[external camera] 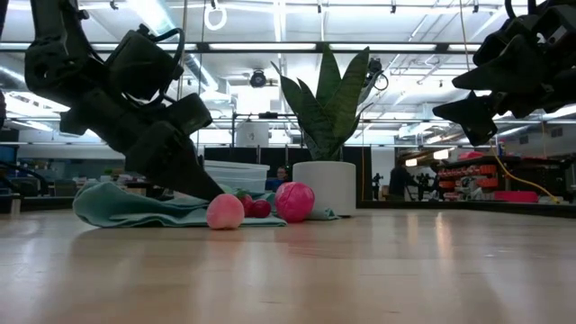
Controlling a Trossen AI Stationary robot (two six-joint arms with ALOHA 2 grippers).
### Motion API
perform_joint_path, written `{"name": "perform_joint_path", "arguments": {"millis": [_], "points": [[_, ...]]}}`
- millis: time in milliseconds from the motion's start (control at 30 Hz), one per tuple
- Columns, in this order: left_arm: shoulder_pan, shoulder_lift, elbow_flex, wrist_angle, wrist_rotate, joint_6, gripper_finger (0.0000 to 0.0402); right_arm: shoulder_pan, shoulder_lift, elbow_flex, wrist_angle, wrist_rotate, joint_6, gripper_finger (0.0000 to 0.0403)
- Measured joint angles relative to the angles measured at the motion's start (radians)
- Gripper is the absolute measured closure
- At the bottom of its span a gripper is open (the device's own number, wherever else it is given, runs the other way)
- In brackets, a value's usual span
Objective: Pick and placing Produce into tupperware
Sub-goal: Put the strawberry into the transparent bin
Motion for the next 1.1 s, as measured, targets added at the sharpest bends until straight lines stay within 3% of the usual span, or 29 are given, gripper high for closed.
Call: {"name": "perform_joint_path", "arguments": {"millis": [333, 733, 1100], "points": [[0.002, -0.001, 0.0, -0.001, 0.0, 0.0, 0.0298, 0.0, 0.0, 0.0, 0.0, 0.0, 0.0, 0.0157], [0.002, -0.001, 0.0, 0.023, 0.0, 0.001, 0.0304, 0.0, 0.0, 0.0, 0.0, 0.0, 0.0, 0.0157], [0.002, -0.001, 0.0, 0.023, 0.0, 0.002, 0.035, 0.0, 0.0, 0.0, 0.0, 0.0, 0.0, 0.0157]]}}
